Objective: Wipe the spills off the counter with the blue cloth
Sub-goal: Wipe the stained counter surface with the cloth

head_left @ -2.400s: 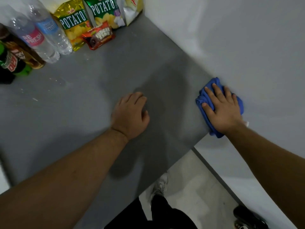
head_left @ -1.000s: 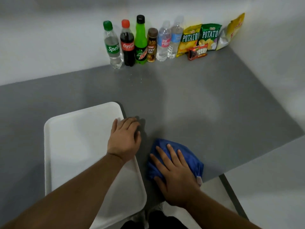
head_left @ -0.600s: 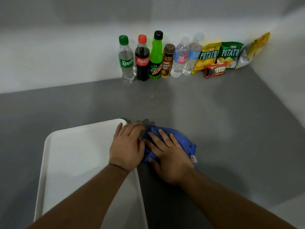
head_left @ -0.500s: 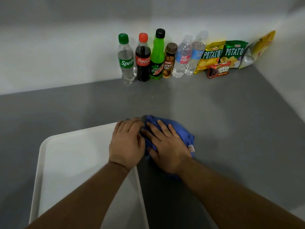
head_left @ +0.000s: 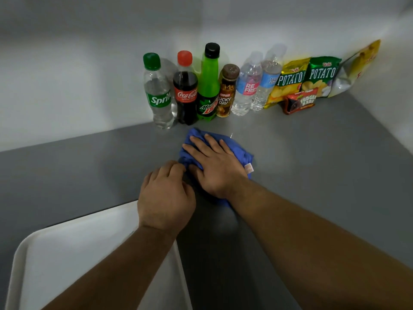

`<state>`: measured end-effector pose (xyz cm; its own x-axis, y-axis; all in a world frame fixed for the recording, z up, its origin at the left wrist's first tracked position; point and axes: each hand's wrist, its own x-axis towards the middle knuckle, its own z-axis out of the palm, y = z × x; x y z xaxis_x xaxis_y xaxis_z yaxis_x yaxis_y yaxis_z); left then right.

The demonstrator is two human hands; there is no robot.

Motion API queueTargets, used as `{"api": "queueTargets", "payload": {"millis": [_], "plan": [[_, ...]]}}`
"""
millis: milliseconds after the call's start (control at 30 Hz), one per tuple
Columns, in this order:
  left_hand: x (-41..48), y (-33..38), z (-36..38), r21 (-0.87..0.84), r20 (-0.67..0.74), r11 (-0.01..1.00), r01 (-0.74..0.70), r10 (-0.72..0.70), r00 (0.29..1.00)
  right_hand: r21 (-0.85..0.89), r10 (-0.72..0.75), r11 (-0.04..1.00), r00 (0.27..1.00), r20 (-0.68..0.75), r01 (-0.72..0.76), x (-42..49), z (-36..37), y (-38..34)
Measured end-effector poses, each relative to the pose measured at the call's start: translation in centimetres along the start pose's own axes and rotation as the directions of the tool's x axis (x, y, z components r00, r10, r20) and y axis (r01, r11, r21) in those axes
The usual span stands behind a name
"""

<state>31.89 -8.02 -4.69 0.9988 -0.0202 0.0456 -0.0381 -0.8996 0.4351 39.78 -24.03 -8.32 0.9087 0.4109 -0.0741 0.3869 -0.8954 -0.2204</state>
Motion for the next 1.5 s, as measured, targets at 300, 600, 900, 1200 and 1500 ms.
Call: {"api": "queueTargets", "payload": {"millis": [300,600,900,1200,1500], "plan": [[3.0,5.8,3.9,0.028,0.077,0.994,-0.106,0.104,0.992,0.021,0.181,0.983,0.982,-0.042,-0.181,-0.4,-1.4,7.9],[3.0,11.7,8.3,0.001,0.02,0.982,-0.187,0.187,0.982,0.052,0.349,0.937,0.934,-0.081,-0.345,-5.2,-3.7,18.5],[4.0,13.0,9.9,-0.005,-0.039,0.981,-0.196,0.196,0.98,0.001,0.409,0.912,0.911,-0.052,-0.409,-9.2,-6.0,28.9],[4.2,13.4,9.5,-0.032,0.019,0.986,-0.161,0.162,0.987,0.014,0.623,0.781,0.778,-0.081,-0.624,-11.1,-8.2,37.6],[4.3,12.6,9.1,-0.278,-0.01,0.953,-0.123,0.125,0.992,0.002,0.698,0.716,0.715,-0.049,-0.698,-10.7,-6.6,32.9]]}}
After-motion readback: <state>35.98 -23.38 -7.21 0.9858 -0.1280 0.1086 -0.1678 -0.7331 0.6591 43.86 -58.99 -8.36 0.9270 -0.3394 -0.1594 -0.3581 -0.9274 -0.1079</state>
